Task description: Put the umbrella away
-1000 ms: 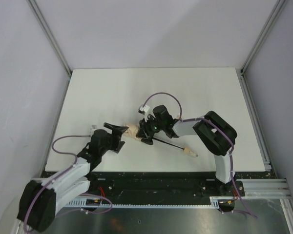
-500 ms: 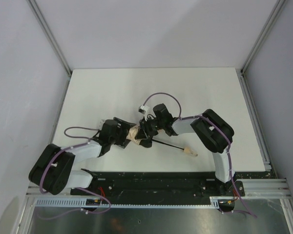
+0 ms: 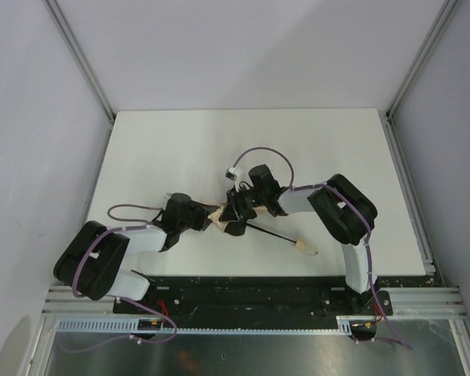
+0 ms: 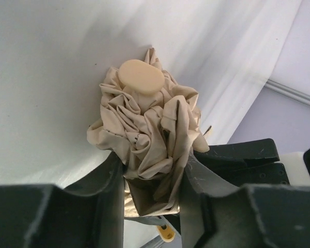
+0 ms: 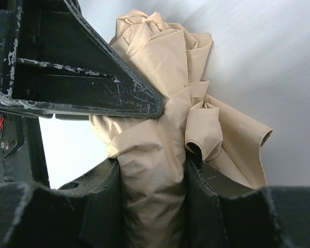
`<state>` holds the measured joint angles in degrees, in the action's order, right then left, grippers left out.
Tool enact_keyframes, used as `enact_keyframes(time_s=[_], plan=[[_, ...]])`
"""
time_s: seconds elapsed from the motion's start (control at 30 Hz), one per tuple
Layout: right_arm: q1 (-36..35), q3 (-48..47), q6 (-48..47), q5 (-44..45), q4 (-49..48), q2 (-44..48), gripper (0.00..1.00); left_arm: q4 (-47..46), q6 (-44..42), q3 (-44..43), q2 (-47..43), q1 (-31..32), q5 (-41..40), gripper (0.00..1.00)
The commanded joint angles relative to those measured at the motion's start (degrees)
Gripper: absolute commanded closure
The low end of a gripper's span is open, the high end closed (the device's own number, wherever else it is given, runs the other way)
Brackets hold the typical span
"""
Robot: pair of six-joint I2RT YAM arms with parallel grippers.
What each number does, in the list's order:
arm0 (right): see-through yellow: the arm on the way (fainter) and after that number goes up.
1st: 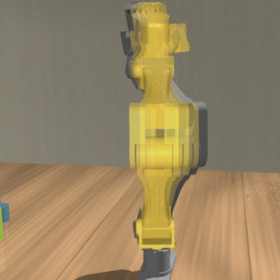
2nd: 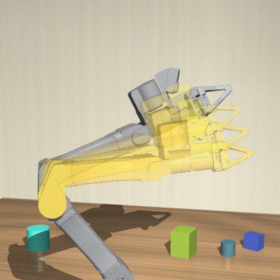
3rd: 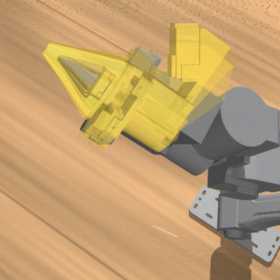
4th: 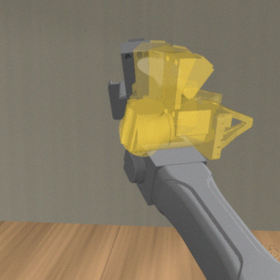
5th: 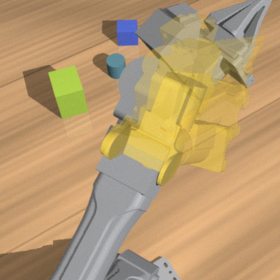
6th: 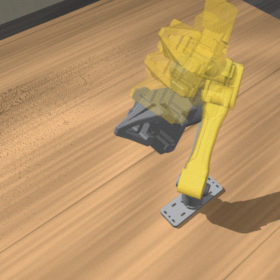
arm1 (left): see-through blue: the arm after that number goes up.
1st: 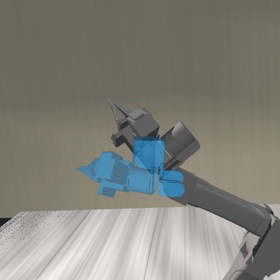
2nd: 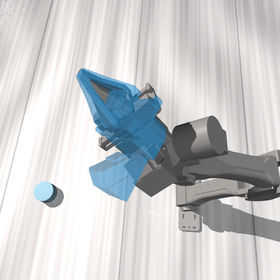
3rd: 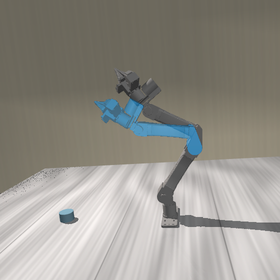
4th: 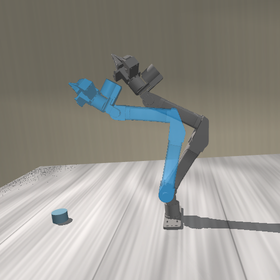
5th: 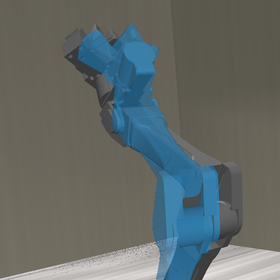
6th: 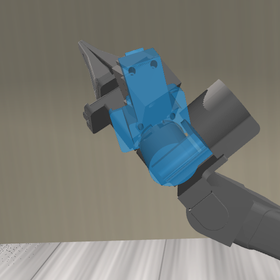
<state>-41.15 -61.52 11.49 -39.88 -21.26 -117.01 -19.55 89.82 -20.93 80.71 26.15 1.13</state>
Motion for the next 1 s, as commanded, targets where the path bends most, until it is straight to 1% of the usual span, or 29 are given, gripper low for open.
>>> enact_keyframes(time_s=[0.0,0.03,0.1,0.17,0.2,0.27,0.37,0.43,0.47,0.5,0.63,0.77,0.87,0.97], plan=[[-2.6,2.0,-2.0,-1.4,8.8,0.4,0.97,2.9,-7.2,3.1,-1.1,0.3,-4.5,0.78],[-2.7,2.0,-1.9,-0.1,9.3,0.8,0.91,2.9,-7.7,3.3,-1.6,0.3,-4.2,0.83],[-3.3,2.0,-2.2,3.3,10.6,2.7,0.73,2.9,-8.1,3.7,-2.4,0.3,-3.6,0.91],[-4.8,2.8,-3.3,10.1,12.2,5.5,0.52,2.9,-8.0,4.3,-3.1,0.4,-2.5,0.96],[-5.6,3.2,-4.1,13.2,12.9,6.9,0.45,2.9,-7.9,4.6,-3.6,0.4,-2.0,0.98],[-7.5,3.8,-5.7,20.2,14.4,9.5,0.36,2.9,-6.8,5.6,-4.8,0.4,-0.1,0.99],[-11.2,4.1,-8.4,32.0,16.7,12.7,0.28,3.9,-4.8,6.9,-7.1,0.6,0.9,1.0],[-14.5,4.0,-10.4,41.8,17.7,14.6,0.13,5.7,-3.8,6.7,-7.9,0.6,1.4,1.0],[-16.3,4.0,-11.6,45.9,18.2,15.5,0.08,6.9,-3.6,6.4,-8.0,0.6,1.6,1.0],[-18.0,4.1,-12.8,49.5,18.4,16.4,0.06,8.1,-3.4,5.7,-8.0,0.6,1.7,1.0],[-22.6,3.5,-17.1,58.0,19.1,17.6,0.03,11.6,-2.0,4.0,-6.8,0.6,3.2,1.0],[-25.0,2.3,-20.0,62.8,19.4,15.5,0.05,13.2,-0.8,2.8,-6.0,0.6,5.2,1.0],[-26.3,1.8,-22.8,65.3,17.5,12.6,0.1,14.1,0.3,2.1,-6.0,0.6,6.6,1.0],[-26.7,1.3,-23.9,67.8,15.4,9.4,0.19,15.0,1.1,1.8,-6.5,0.7,7.7,1.0]])
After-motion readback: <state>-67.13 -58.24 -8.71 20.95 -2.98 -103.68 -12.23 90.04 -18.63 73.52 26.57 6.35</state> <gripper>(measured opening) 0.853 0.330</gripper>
